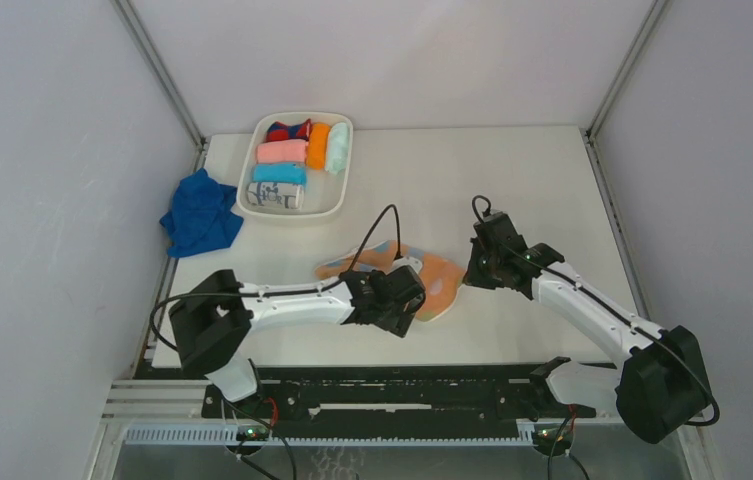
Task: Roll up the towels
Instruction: Flatten out the towel at the center of the board.
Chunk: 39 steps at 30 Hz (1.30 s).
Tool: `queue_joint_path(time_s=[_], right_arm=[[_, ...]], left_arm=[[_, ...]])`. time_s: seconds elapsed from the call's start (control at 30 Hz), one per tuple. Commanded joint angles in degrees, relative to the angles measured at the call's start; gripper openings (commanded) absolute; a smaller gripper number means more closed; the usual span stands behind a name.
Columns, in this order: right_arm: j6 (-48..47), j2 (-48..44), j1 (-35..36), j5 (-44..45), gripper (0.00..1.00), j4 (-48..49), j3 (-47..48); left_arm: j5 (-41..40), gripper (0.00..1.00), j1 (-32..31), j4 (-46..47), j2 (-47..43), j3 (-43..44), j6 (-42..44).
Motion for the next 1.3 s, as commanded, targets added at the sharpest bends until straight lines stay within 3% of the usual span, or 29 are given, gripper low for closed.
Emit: queue_joint_path(time_s=[0.0,0.2,0.4,0.53,0.63,0.77,0.87,0.9,1.0,1.1,1.27], right_arm=[[1.4,-1.3,-0.3,-0.5,0.0,1.0,1.1],[1.1,-3.5,-1.6,-0.6,0.0,0.5,1.4],[-2.0,-7.0,-8.6,-1.0,0.0,-1.2,3.8],[-4.4,-9.6,-15.2,-2.4,0.0,-2.4,6.8],[-5.2,-12.0,-19.0,-3.7,0.0,-2.6,8.4],[-5.3,-14.6,-21.3,-5.3,0.0,-1.9,8.5],[-5.9,-14.7,-21.5,-5.8,0.0,-2.2,8.2],[-6.0,-14.7,-21.5,-5.8,0.0,-2.3,7.9],[-6.1,-15.2,-21.8,-5.9,0.0,-2.3,6.5],[-6.2,-16.1,-22.3,-5.8,0.0,-2.5,5.3],[-6.3,-15.9,-22.6,-6.9,0.0,-1.5,3.3]], left_arm=[[-1.5,0.76,-0.2,-0.1,3.8,5.7,-0.2],[-3.1,0.68,-0.3,-4.3,8.1,7.4,-1.0],[-16.8,0.2,1.7,-11.1,1.3,5.6,3.1],[-31.4,0.07,4.9,-18.9,-7.2,6.8,10.0],[-43.4,0.07,8.0,-25.3,-13.4,8.9,13.7],[-49.1,0.18,9.6,-24.9,-21.5,10.2,20.2],[-46.5,0.35,9.6,-22.8,-25.8,6.7,20.4],[-45.1,0.36,9.6,-22.8,-26.6,5.3,19.0],[-40.8,0.41,9.6,-26.1,-27.6,1.3,10.9],[-35.8,0.54,9.6,-27.6,-30.8,-2.8,3.0],[-25.6,0.69,11.7,-18.5,-37.4,-9.0,1.1]])
